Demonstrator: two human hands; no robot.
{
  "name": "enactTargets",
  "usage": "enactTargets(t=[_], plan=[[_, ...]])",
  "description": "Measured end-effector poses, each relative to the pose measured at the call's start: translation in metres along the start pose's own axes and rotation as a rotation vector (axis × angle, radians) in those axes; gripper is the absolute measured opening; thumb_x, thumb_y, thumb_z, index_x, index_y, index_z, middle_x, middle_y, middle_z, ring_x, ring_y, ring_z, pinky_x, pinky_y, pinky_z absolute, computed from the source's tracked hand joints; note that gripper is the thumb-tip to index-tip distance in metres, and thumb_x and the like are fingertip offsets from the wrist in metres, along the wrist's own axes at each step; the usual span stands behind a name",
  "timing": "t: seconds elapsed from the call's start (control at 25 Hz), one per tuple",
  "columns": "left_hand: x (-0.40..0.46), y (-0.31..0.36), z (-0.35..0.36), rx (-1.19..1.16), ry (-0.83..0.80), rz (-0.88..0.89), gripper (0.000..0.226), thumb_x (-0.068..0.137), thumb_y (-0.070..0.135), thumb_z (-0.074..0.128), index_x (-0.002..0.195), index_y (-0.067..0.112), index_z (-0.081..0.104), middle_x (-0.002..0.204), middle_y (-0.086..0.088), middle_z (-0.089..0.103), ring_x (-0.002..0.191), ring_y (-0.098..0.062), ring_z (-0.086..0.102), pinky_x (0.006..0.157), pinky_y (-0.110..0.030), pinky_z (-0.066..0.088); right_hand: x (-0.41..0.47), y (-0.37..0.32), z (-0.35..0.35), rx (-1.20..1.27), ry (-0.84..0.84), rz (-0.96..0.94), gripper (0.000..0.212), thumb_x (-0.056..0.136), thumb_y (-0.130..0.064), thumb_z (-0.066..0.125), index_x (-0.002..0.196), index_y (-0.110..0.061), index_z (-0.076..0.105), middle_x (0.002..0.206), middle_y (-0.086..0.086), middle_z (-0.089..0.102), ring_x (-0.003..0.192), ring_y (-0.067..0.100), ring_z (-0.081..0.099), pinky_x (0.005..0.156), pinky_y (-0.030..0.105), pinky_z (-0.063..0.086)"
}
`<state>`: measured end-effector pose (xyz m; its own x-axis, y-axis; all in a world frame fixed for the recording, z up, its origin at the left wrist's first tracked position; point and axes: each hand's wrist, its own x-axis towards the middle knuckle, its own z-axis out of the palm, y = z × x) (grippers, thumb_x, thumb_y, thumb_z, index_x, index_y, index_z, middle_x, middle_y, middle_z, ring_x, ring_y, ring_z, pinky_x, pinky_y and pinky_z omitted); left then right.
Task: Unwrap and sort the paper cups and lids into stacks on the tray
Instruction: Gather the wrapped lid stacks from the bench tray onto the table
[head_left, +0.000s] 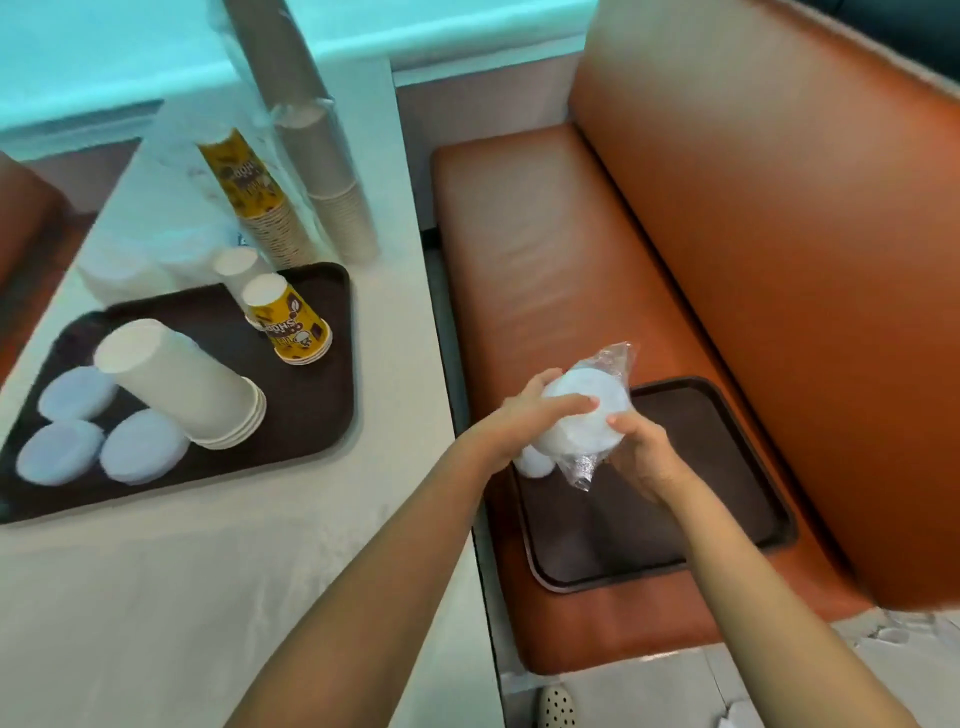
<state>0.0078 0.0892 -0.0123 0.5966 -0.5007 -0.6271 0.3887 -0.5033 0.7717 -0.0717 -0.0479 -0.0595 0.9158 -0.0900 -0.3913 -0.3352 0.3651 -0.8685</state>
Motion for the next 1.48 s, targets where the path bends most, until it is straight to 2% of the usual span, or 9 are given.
enactTargets(t=[0.24,0.44,0.6,0.68,0.8,0.96,1.12,1.28,1.48], plan=[[-0.118,0.038,-0.108,-0.179,0.132,0.476,0.079,0.053,0.048,0.069,0.126,0.033,0.044,0.128,-0.007,0.053,0.112,-0.022,0.058,0.094,-0.036,0.051,-0.004,-0.108,0.137,-0.095,-0.262,-0.153,0.088,0.057,-0.026,0.067,0.138,-0.011,0.038,0.134,0.029,0.046,0.112,0.040,0.053,0.092,0.056,0.044],[-0.204,0.034,-0.231,-0.335,0.338,0.553,0.052,0.056,0.034,0.063,0.107,0.030,0.057,0.107,-0.004,0.066,0.093,-0.021,0.064,0.073,-0.032,0.054,0.003,-0.139,0.299,-0.218,-0.354,-0.244,0.049,0.071,-0.031,0.061,0.120,-0.025,0.054,0.112,0.004,0.064,0.098,0.022,0.065,0.081,0.034,0.053],[-0.239,0.018,-0.322,-0.505,0.501,0.465,0.068,0.050,0.036,0.065,0.116,0.018,0.059,0.111,-0.012,0.065,0.100,-0.032,0.062,0.084,-0.045,0.051,0.019,-0.141,0.404,-0.356,-0.377,-0.229,0.053,0.087,-0.047,0.058,0.134,-0.026,0.045,0.138,0.000,0.049,0.124,0.030,0.049,0.103,0.047,0.042],[-0.247,0.012,-0.366,-0.585,0.577,0.428,0.064,0.055,0.037,0.063,0.115,0.017,0.058,0.108,-0.011,0.063,0.095,-0.030,0.060,0.074,-0.037,0.051,0.036,-0.142,0.445,-0.492,-0.360,-0.217,0.059,0.093,-0.052,0.043,0.145,-0.025,0.032,0.149,0.000,0.035,0.135,0.028,0.036,0.109,0.048,0.034],[-0.248,0.000,-0.430,-0.673,0.724,0.382,0.019,0.081,0.032,0.051,0.099,0.024,0.053,0.097,-0.005,0.056,0.088,-0.025,0.053,0.079,-0.035,0.041,0.082,-0.141,0.486,-0.829,-0.299,-0.316,0.050,0.094,-0.048,0.048,0.138,-0.023,0.044,0.140,0.001,0.046,0.127,0.022,0.046,0.104,0.037,0.039],[-0.224,-0.024,-0.513,-0.771,0.868,0.283,0.025,0.089,0.032,0.047,0.112,0.026,0.041,0.104,-0.007,0.050,0.100,-0.031,0.046,0.101,-0.048,0.038,0.159,-0.126,0.511,-1.255,-0.249,-0.318,0.044,0.089,-0.036,0.061,0.129,-0.022,0.054,0.135,0.005,0.053,0.118,0.021,0.053,0.095,0.027,0.040],[-0.185,-0.037,-0.578,-0.770,0.890,0.195,0.029,0.087,0.037,0.046,0.113,0.024,0.042,0.113,-0.009,0.049,0.101,-0.032,0.046,0.088,-0.040,0.038,0.218,-0.116,0.525,-1.494,-0.244,-0.235,0.043,0.091,-0.032,0.056,0.134,-0.025,0.050,0.144,0.006,0.043,0.125,0.026,0.048,0.098,0.027,0.038],[-0.140,-0.049,-0.617,-0.747,0.837,0.058,0.033,0.086,0.043,0.047,0.109,0.019,0.047,0.095,-0.009,0.052,0.084,-0.027,0.050,0.072,-0.030,0.038,0.266,-0.102,0.534,-1.689,-0.296,-0.269,0.050,0.091,-0.030,0.056,0.140,-0.028,0.043,0.152,0.004,0.029,0.136,0.030,0.034,0.112,0.041,0.029],[-0.088,-0.069,-0.653,-0.656,0.801,-0.083,0.055,0.070,0.055,0.051,0.113,0.021,0.049,0.111,-0.010,0.052,0.102,-0.031,0.050,0.086,-0.042,0.040,0.307,-0.086,0.547,-1.868,-0.363,-0.251,0.066,0.091,-0.038,0.055,0.149,-0.033,0.023,0.159,0.003,0.010,0.143,0.033,0.014,0.113,0.050,0.020]])
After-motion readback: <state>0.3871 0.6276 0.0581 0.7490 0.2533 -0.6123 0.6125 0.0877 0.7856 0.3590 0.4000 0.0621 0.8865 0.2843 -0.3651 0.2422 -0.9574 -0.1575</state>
